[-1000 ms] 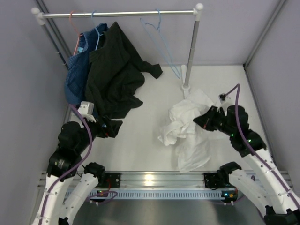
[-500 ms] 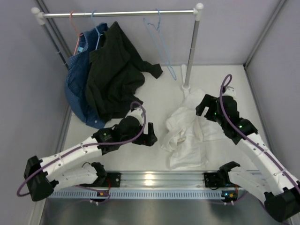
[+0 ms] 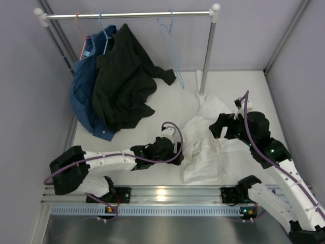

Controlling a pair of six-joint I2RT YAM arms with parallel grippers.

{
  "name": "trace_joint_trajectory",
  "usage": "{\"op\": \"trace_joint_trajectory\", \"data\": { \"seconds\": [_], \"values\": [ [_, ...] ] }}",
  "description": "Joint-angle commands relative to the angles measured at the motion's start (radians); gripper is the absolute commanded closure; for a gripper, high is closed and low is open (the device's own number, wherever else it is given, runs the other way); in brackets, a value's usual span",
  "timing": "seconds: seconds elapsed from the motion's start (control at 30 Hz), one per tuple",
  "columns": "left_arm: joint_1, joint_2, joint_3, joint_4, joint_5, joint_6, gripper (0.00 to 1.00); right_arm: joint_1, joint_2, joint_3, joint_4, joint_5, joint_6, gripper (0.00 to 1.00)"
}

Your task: Place the shirt on the hanger

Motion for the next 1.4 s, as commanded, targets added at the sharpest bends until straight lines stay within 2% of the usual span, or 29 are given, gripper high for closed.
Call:
{"op": "trace_joint_trajectory", "data": {
  "seconds": [0.0, 0.07, 0.17, 0.4, 0.43, 0.5, 0.57, 0.6, 0.63, 0.77, 0.8, 0.87, 0.9, 0.97, 1.0, 1.03, 1.1, 1.13, 1.2, 1.23, 1.33, 1.37],
  "values": [
    [-0.035, 0.035, 0.009, 0.218, -0.023, 0.011, 0.16, 0.013, -0.013, -0.012, -0.020, -0.063, -0.047, 0.10],
    [-0.040, 0.056, -0.010, 0.299, -0.042, 0.010, 0.18, 0.013, -0.008, -0.018, -0.020, -0.075, -0.047, 0.10],
    [-0.044, 0.090, -0.013, 0.328, -0.121, 0.004, 0.32, 0.013, -0.003, -0.020, -0.017, -0.084, -0.041, 0.11],
    [-0.072, 0.149, 0.067, 0.241, -0.252, 0.037, 0.96, 0.013, -0.017, -0.007, -0.019, -0.086, -0.045, 0.11],
    [-0.075, 0.109, 0.070, 0.223, -0.264, 0.041, 1.00, 0.011, -0.019, 0.000, -0.020, -0.089, -0.048, 0.10],
    [-0.078, 0.043, 0.091, 0.123, -0.293, 0.065, 1.00, 0.013, -0.025, 0.008, -0.019, -0.096, -0.057, 0.10],
    [-0.078, -0.086, 0.142, 0.037, -0.312, 0.117, 1.00, 0.013, -0.025, 0.023, -0.019, -0.125, -0.079, 0.11],
    [-0.078, -0.127, 0.171, -0.089, -0.316, 0.146, 1.00, 0.011, -0.025, 0.031, -0.019, -0.138, -0.085, 0.11],
    [-0.078, -0.204, 0.206, -0.151, -0.322, 0.195, 1.00, 0.011, -0.023, 0.049, -0.019, -0.164, -0.097, 0.11],
    [-0.078, -0.350, 0.415, -0.423, -0.344, 0.295, 1.00, 0.013, -0.019, 0.105, 0.000, -0.271, -0.110, 0.10],
    [-0.078, -0.361, 0.535, -0.527, -0.347, 0.313, 1.00, 0.013, -0.016, 0.120, 0.004, -0.302, -0.113, 0.10],
    [-0.078, -0.352, 0.683, -0.636, -0.338, 0.379, 1.00, 0.013, 0.004, 0.175, 0.012, -0.384, -0.114, 0.10],
    [-0.078, -0.336, 0.860, -0.694, -0.350, 0.402, 1.00, 0.013, 0.012, 0.197, 0.014, -0.411, -0.116, 0.10],
    [-0.078, -0.286, 1.063, -0.855, -0.460, 0.462, 1.00, 0.013, 0.035, 0.264, 0.015, -0.466, -0.116, 0.10],
    [-0.078, -0.213, 1.175, -0.902, -0.494, 0.493, 1.00, 0.011, 0.041, 0.284, 0.018, -0.486, -0.113, 0.10],
    [-0.078, -0.167, 1.404, -0.943, -0.515, 0.526, 1.00, 0.011, 0.046, 0.318, 0.023, -0.527, -0.111, 0.10],
    [-0.078, -0.018, 1.632, -1.060, -0.537, 0.614, 1.00, 0.013, 0.060, 0.330, 0.053, -0.593, -0.102, 0.10],
    [-0.078, 0.021, 1.774, -1.084, -0.527, 0.652, 1.00, 0.013, 0.064, 0.321, 0.070, -0.686, -0.082, 0.10],
    [-0.078, 0.058, 1.767, -1.104, -0.493, 0.660, 1.00, 0.014, 0.055, 0.286, 0.159, -0.771, -0.047, 0.11],
    [-0.078, 0.061, 1.663, -1.103, -0.473, 0.625, 1.00, 0.016, 0.037, 0.234, 0.193, -0.806, -0.003, 0.12],
    [-0.078, 0.027, 1.453, -1.066, -0.352, 0.506, 1.00, 0.031, 0.012, 0.162, 0.210, -0.788, 0.012, 0.12],
    [-0.078, 0.011, 1.299, -1.033, -0.341, 0.480, 1.00, 0.036, 0.000, 0.151, 0.199, -0.782, 0.004, 0.13]
  ]
}}
